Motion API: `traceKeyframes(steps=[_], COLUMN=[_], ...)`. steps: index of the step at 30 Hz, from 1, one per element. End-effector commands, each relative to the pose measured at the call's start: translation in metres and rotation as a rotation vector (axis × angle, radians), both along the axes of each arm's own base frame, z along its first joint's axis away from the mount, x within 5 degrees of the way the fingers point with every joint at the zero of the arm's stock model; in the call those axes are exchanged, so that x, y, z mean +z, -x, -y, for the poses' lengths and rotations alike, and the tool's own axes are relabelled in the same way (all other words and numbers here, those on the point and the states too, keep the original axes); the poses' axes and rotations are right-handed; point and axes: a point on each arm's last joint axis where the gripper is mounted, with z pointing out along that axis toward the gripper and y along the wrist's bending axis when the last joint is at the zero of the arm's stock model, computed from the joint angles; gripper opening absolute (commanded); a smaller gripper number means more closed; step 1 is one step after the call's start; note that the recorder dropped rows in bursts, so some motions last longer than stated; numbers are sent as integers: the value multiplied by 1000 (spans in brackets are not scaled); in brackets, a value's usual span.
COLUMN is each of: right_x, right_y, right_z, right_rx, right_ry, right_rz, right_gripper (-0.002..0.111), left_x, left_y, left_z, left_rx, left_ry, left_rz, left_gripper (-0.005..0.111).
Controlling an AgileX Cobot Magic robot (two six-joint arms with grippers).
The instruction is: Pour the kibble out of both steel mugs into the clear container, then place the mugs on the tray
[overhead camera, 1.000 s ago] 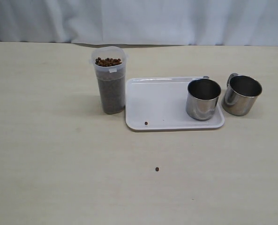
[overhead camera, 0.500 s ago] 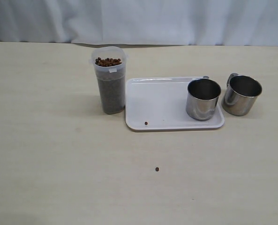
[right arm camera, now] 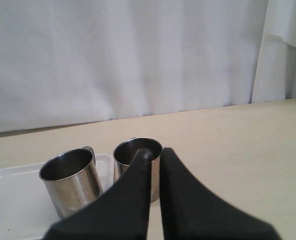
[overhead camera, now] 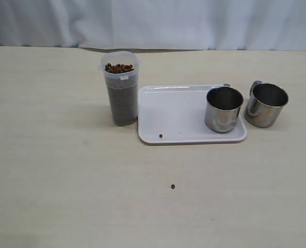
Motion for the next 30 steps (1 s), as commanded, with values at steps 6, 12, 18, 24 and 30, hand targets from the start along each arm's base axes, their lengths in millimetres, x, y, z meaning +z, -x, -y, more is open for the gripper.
traceKeyframes(steps=[6,12,18,24,30], right_x=[-1,-1,-1,-1,-1], right_y=[0,0,0,0,0], right_z=[0,0,0,0,0], right_rx=[4,4,4,4,4], right_ry=[16,16,16,16,16], right_rz=[4,4,4,4,4], right_gripper=[5,5,5,5,5], left_x=[-4,-4,-4,-4,-4], left_y=[2,2,2,2,2], left_z=[4,4,4,4,3], left_rx=[-65,-66,-66,-66,-64], left_ry=[-85,-86,-86,-86,-114], left_rz=[-16,-21,-21,-21,-16], left_gripper=[0,0,0,0,0])
